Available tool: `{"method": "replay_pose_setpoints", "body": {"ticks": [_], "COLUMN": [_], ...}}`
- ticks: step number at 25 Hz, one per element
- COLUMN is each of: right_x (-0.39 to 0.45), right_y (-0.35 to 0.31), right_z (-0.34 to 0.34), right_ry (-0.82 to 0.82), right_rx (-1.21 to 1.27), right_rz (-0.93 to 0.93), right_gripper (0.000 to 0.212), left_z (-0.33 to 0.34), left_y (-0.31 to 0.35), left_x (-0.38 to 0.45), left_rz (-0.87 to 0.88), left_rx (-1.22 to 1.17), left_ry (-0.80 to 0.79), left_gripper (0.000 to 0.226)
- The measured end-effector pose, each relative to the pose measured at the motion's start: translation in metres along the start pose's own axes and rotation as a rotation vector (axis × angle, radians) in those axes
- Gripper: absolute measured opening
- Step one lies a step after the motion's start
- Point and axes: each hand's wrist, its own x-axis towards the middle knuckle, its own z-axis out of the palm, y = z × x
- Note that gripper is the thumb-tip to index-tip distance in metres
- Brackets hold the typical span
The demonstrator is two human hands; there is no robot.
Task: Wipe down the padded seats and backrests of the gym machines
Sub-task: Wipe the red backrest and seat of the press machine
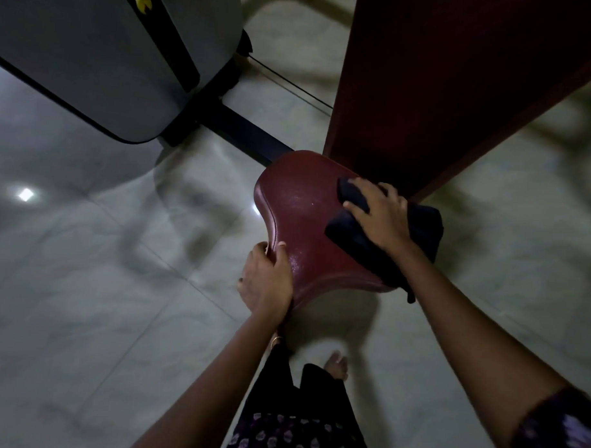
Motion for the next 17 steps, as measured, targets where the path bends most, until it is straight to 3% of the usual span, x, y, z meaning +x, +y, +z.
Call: {"method": "replay_pose_setpoints", "body": {"ticks": [2, 3, 7, 9, 11, 13, 15, 17], "right_x": [-0.003, -0.014, -0.071, -0.061, -0.039, -0.013, -0.002, -0.004], "right_y": [-0.014, -0.023, 0.002, 0.038, 0.051, 0.037, 0.007, -0.018], "right_z": [0.007, 0.01, 0.012, 0.005, -0.002, -0.003, 0.003, 0.009], "right_ry": [0.087, 0.104, 0.035, 0.107, 0.139, 0.11, 0.068, 0.013], "right_rx": [-0.016, 0.004, 0.004, -0.034, 0.038, 0.107, -0.042, -0.144], "right_rz": [0.167, 0.148, -0.285, -0.176, 0.162, 0.374, 0.319, 0.094], "right_gripper": [0.049, 0.049, 0.055, 0.056, 0.053, 0.053, 0.057, 0.063], "left_z": [0.007, 0.011, 0.021, 0.023, 0.026, 0.029, 0.032, 0.034], "left_y": [0.007, 0.008, 0.005, 0.005, 0.006, 0.009, 0.009, 0.009], "left_x": [-0.002, -0.001, -0.007, -0.006, -0.006, -0.005, -0.005, -0.004], "left_rz": [0.009, 0.023, 0.124, 0.098, 0.079, 0.079, 0.096, 0.121], "left_rx": [0.195, 0.255, 0.269, 0.278, 0.33, 0.348, 0.339, 0.316], "left_ry": [0.016, 0.035, 0.115, 0.121, 0.148, 0.19, 0.242, 0.269], "left_gripper": [0.041, 0.04, 0.046, 0.054, 0.056, 0.054, 0.059, 0.065]}}
